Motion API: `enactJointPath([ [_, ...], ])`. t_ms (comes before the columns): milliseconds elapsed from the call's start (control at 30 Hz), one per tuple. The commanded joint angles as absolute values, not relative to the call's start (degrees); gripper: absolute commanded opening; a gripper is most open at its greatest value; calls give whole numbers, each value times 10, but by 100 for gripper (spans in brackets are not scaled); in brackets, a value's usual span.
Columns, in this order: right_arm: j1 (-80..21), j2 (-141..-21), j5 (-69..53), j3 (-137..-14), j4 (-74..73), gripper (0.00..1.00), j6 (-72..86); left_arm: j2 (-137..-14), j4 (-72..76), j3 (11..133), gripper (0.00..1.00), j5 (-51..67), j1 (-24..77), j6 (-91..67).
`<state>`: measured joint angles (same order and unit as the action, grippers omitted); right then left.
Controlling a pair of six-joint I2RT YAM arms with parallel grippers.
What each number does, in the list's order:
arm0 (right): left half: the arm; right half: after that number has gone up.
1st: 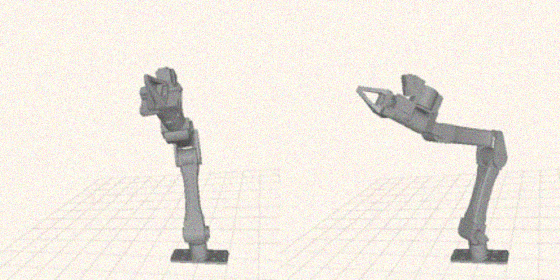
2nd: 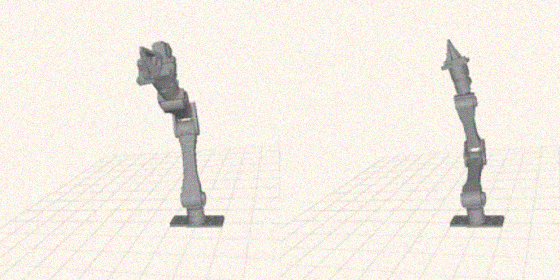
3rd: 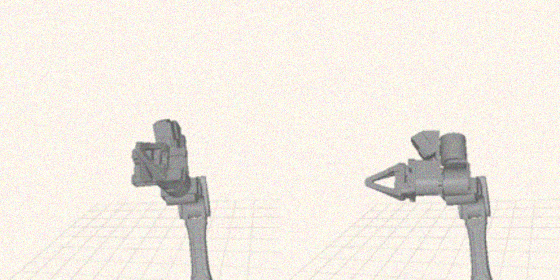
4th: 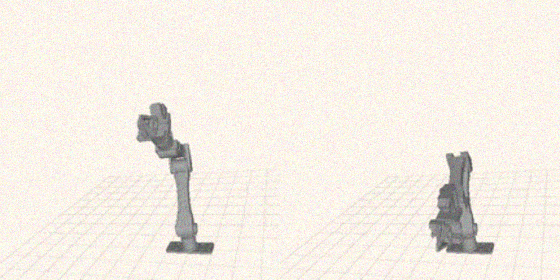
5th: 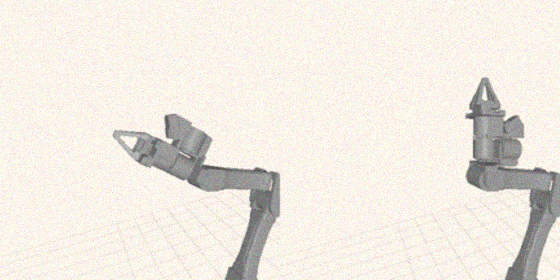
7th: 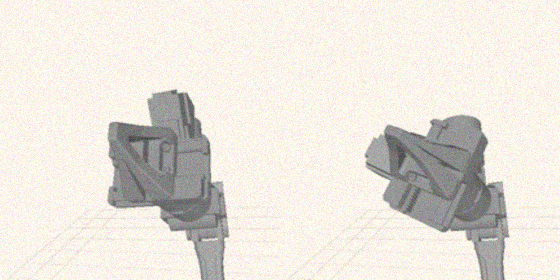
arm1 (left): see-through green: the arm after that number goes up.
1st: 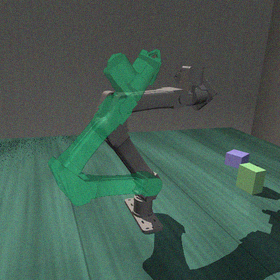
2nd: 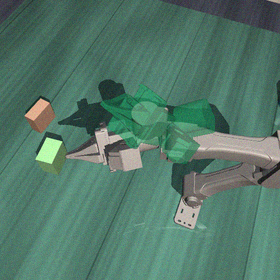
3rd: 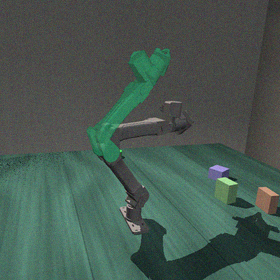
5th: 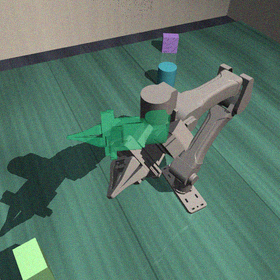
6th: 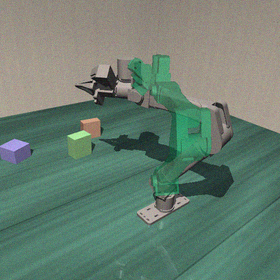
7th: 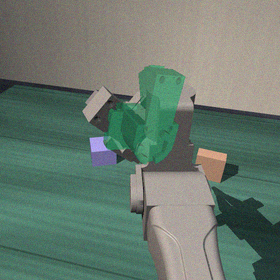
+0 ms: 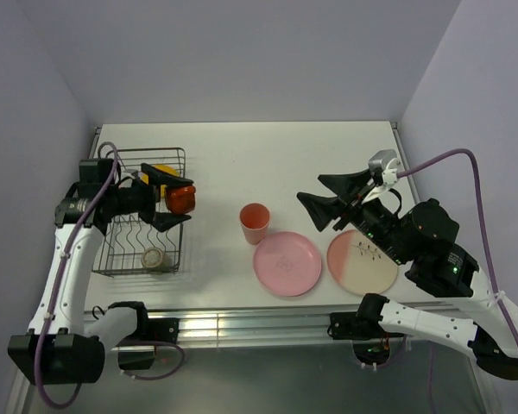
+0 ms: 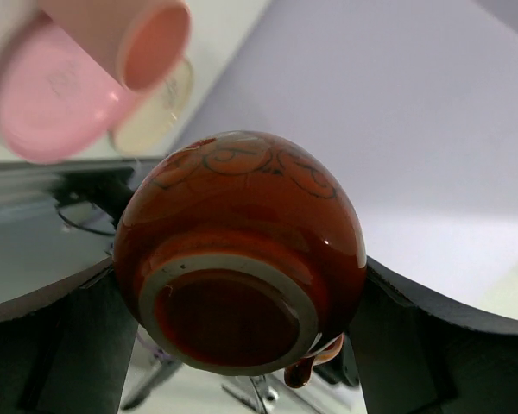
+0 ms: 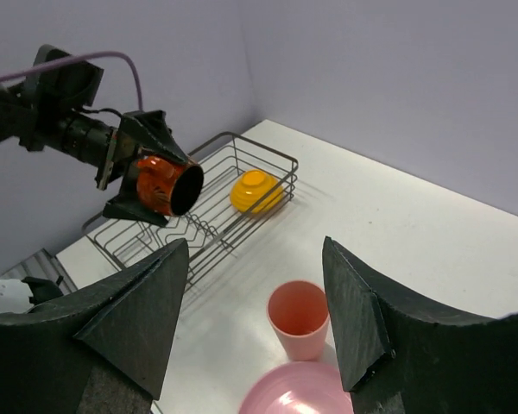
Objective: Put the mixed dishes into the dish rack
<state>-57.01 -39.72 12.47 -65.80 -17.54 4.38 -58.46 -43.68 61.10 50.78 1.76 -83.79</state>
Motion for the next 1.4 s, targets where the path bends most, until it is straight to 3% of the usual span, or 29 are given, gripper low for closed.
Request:
enactJointPath([
  [0,-573,-394,149,-680,-209,71,46,-616,-570,691,0,439,-30,-645],
  [267,-573,-381,157,-684,-236,71,48,-703,-681,837,0,250,-90,-497],
  [700,-572,-391,157,-674,-238,72,51,-771,-650,840,0,19,-92,-489],
  [1367,-563,-417,178,-700,-302,71,83,-995,-628,954,0,-152,-94,-439],
])
